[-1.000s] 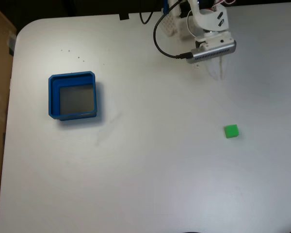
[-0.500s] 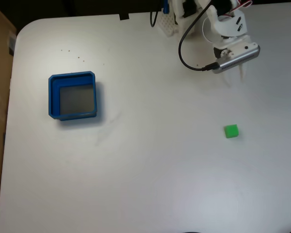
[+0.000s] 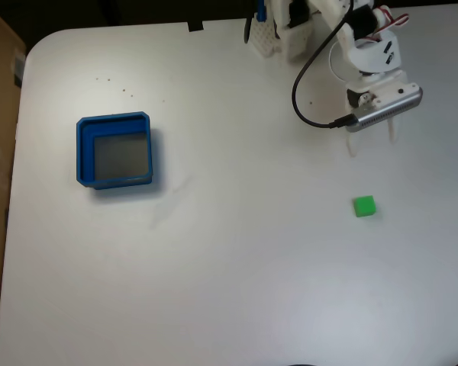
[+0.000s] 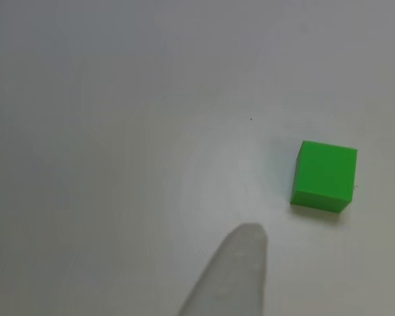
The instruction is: Pick up green cube and drop it in the blue box
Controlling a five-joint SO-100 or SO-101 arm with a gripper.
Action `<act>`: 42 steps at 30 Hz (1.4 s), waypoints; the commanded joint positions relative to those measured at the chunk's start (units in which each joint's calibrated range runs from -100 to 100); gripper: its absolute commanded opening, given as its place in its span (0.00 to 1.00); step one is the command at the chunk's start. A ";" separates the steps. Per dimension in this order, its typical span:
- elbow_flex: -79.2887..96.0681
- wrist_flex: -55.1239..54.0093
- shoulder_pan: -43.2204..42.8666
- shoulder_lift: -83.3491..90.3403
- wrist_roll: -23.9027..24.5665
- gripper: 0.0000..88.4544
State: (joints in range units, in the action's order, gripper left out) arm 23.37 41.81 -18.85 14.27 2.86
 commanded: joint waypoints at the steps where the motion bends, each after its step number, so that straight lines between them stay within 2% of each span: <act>1: -6.11 -1.22 0.28 -0.02 0.10 0.37; 21: -8.37 1.25 0.28 -0.53 0.20 0.37; 32: -33.66 13.61 0.42 -20.83 0.20 0.37; 42: -49.20 23.75 2.59 -33.71 0.20 0.37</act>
State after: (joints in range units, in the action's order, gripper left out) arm -18.71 63.27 -17.57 -18.02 2.95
